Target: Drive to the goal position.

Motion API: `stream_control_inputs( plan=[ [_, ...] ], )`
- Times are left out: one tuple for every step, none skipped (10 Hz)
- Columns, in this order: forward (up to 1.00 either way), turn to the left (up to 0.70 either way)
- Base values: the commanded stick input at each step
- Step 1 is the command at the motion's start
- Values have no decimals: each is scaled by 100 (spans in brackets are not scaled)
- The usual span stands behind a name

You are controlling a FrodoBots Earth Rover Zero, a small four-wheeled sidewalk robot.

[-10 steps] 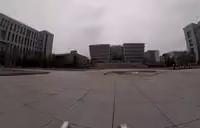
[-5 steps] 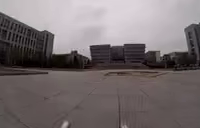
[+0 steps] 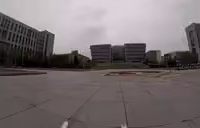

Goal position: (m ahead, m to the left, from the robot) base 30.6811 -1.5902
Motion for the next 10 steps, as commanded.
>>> stream_control_inputs(
  plan=[
    [70,0],
    [70,0],
    [70,0],
    [70,0],
    [70,0],
    [70,0],
    [70,0],
    [70,0],
    [70,0],
    [70,0]
  ],
)
